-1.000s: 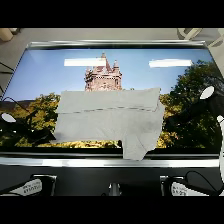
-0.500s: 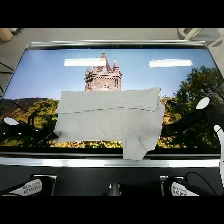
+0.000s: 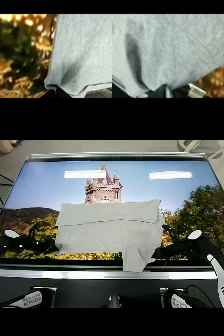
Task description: Fold the shirts.
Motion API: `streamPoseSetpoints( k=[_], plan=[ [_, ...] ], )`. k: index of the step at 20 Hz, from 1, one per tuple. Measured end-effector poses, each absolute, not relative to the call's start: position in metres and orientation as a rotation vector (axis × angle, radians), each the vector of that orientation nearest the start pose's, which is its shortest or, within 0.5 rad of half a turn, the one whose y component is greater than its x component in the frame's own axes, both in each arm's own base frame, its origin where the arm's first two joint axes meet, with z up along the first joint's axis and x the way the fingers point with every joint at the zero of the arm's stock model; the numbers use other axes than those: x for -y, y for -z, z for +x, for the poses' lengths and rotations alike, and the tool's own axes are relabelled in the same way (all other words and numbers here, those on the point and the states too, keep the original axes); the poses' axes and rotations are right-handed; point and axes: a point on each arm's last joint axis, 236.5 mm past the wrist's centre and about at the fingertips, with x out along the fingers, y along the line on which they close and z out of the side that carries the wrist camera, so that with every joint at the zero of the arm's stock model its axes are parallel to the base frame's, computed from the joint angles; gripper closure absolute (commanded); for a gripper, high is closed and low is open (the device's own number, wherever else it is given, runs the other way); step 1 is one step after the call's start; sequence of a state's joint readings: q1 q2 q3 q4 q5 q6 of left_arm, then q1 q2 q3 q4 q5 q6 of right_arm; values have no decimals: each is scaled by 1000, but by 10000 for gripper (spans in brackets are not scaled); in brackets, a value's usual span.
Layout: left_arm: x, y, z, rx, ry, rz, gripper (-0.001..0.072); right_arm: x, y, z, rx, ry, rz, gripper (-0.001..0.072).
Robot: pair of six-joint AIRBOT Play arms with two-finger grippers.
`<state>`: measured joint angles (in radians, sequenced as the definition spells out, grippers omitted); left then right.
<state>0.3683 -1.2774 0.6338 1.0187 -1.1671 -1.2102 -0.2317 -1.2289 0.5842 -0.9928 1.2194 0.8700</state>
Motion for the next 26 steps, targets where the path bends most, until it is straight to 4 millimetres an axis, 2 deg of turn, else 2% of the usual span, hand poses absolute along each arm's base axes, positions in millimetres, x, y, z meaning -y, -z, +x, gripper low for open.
streamPoseSetpoints(
  k=[4, 6, 8, 11, 14, 17, 20, 23, 25, 26],
  plan=[
    [23, 99, 257, -1522, 214, -600, 687, -76, 97, 230, -1492, -605, 325, 697],
    [17, 79, 274, -1444, 221, -555, 688, -74, 77, 250, -1416, -629, 274, 700],
    [9, 49, 296, -1340, 221, -501, 689, -64, 48, 282, -1314, -613, 203, 702],
    [3, 2, 332, -1201, 208, -455, 689, -40, 7, 338, -1167, -519, 105, 702],
    [2, -23, 372, -1107, 198, -427, 688, -23, -15, 395, -1042, -440, 82, 701],
    [6, -18, 418, -1091, 196, -433, 687, -11, -16, 448, -961, -385, 123, 700],
    [13, 4, 459, -1117, 208, -451, 687, -4, 3, 489, -937, -359, 182, 698],
    [17, 30, 486, -1153, 189, -509, 686, -6, 35, 511, -957, -348, 238, 696],
    [20, 47, 497, -1174, 177, -554, 684, -9, 55, 517, -977, -345, 258, 693],
    [22, 54, 500, -1184, 174, -574, 585, -10, 62, 519, -985, -344, 263, 610]
  ],
)
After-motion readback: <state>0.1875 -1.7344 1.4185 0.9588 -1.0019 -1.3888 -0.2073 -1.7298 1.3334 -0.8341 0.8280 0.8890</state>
